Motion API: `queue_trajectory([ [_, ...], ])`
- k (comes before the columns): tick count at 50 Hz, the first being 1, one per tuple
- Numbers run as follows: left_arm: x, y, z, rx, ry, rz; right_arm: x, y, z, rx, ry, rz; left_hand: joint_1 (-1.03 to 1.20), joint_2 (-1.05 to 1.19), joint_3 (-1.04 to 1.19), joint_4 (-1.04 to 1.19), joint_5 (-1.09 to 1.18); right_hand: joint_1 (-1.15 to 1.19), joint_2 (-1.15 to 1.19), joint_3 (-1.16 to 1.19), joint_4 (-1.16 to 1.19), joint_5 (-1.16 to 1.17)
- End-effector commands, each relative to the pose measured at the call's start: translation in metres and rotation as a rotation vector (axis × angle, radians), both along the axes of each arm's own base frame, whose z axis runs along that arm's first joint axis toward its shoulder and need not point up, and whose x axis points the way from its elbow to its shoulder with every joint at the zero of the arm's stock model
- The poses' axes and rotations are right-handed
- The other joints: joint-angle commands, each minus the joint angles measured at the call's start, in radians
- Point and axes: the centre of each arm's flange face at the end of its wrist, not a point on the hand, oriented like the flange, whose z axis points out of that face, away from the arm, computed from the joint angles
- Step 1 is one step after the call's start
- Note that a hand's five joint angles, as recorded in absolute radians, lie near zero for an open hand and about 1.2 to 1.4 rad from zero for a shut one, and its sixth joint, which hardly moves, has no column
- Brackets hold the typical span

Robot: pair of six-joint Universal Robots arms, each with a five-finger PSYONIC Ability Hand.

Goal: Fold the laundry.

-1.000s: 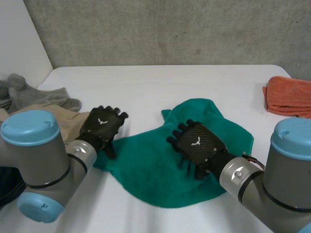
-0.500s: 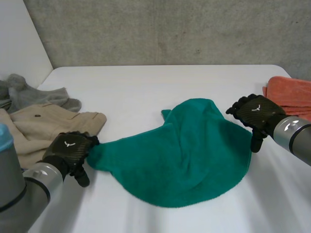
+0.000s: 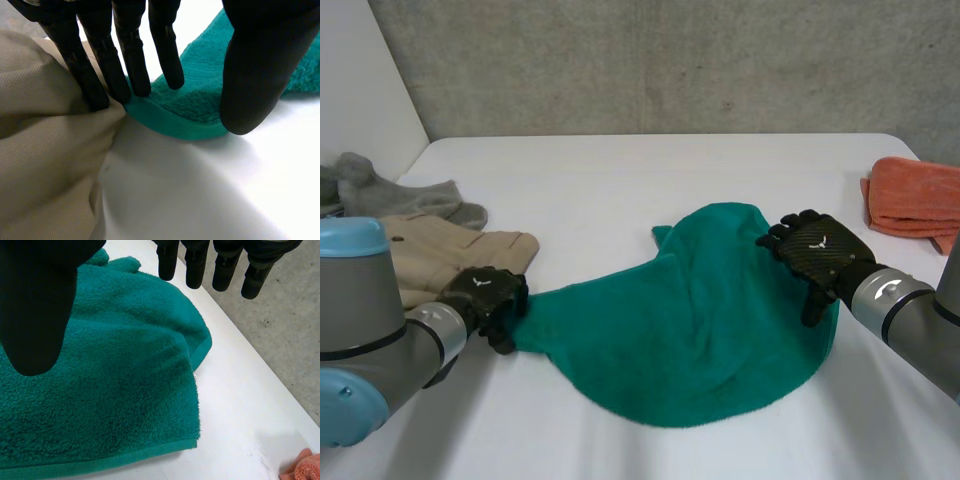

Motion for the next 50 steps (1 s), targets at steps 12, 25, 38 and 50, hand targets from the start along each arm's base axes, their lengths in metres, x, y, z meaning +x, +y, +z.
queue_trajectory([
  [12,-0.018,-0.011,0.064,-0.215,0.042,-0.030,0.034,-0.032,0.036,-0.075,-0.007,0.070,0.642,0.654,0.656,0.662,0.664,-0.044,-0.028,-0.021,-0.027,-0.041],
  [25,-0.011,0.039,0.170,-0.480,0.142,-0.061,0.096,-0.069,-0.002,-0.097,0.073,0.260,0.642,0.654,0.656,0.662,0.664,-0.035,-0.019,-0.013,-0.018,-0.032],
  [38,-0.009,0.056,0.201,-0.577,0.200,-0.089,0.130,-0.105,-0.054,-0.388,0.164,0.165,0.642,0.654,0.656,0.662,0.664,1.169,1.185,1.191,1.186,1.172],
  [50,-0.010,-0.027,0.261,-0.935,0.292,-0.016,0.108,-0.140,0.136,-0.907,-0.313,-0.158,0.642,0.654,0.656,0.662,0.664,1.169,1.185,1.191,1.186,1.172],
])
